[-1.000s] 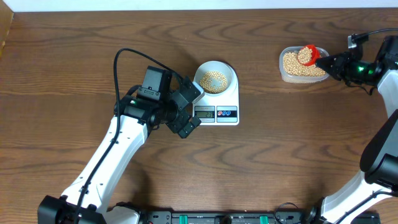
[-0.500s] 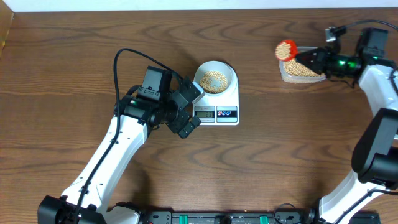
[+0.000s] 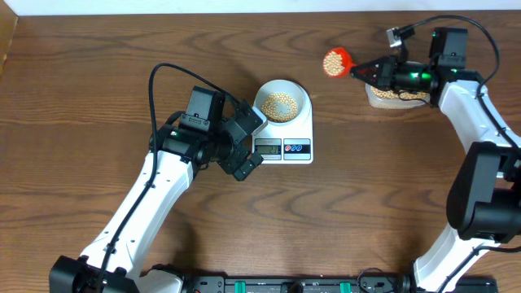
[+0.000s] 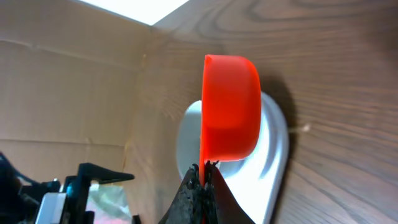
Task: Scoop item into bowl and weigh 50g on scale
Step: 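Lift the filled scoop and carry it over the white bowl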
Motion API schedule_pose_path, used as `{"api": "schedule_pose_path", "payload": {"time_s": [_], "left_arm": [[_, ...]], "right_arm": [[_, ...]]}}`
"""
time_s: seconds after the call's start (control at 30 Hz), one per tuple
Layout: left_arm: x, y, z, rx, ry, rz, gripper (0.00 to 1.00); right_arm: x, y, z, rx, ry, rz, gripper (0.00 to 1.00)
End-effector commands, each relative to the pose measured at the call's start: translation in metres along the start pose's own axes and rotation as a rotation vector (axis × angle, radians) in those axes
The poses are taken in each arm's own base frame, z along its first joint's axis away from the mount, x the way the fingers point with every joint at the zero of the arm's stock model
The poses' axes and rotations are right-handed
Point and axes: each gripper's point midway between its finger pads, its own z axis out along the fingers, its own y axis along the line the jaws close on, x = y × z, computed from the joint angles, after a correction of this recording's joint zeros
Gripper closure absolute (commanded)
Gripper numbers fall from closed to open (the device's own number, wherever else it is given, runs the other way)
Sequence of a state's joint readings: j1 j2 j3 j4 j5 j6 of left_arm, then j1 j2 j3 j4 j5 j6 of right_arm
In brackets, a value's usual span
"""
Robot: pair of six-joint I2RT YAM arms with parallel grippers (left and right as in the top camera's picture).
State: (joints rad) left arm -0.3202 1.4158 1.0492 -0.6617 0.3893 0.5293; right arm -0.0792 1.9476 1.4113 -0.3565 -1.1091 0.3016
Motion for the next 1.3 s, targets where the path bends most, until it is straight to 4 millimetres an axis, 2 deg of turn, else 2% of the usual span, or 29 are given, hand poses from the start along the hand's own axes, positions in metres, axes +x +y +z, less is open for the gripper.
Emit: {"api": "schedule_pose_path", "payload": {"time_s": [0.0, 0.47, 0.83, 1.27], "left_arm": [[-0.01, 0.002, -0.008, -0.015, -0.027, 0.029, 0.02], [-0.01, 0.002, -0.008, -0.015, -0.027, 0.029, 0.02], [-0.01, 0.002, -0.008, -0.015, -0.027, 0.029, 0.02], [-0.01, 0.002, -0.008, -0.015, -0.027, 0.028, 0.02]], "right_arm": [[0.004, 0.027, 0.004, -0.066, 0.025, -0.023, 0.99], [0.029, 0.052, 0.041, -0.097, 0.115, -0.07, 0.99], [0.044, 0.045, 0.057, -0.019, 0.149, -0.123, 0.99], [0.056, 0.053, 0.069, -0.033, 0.186, -0.2, 0.99]]}}
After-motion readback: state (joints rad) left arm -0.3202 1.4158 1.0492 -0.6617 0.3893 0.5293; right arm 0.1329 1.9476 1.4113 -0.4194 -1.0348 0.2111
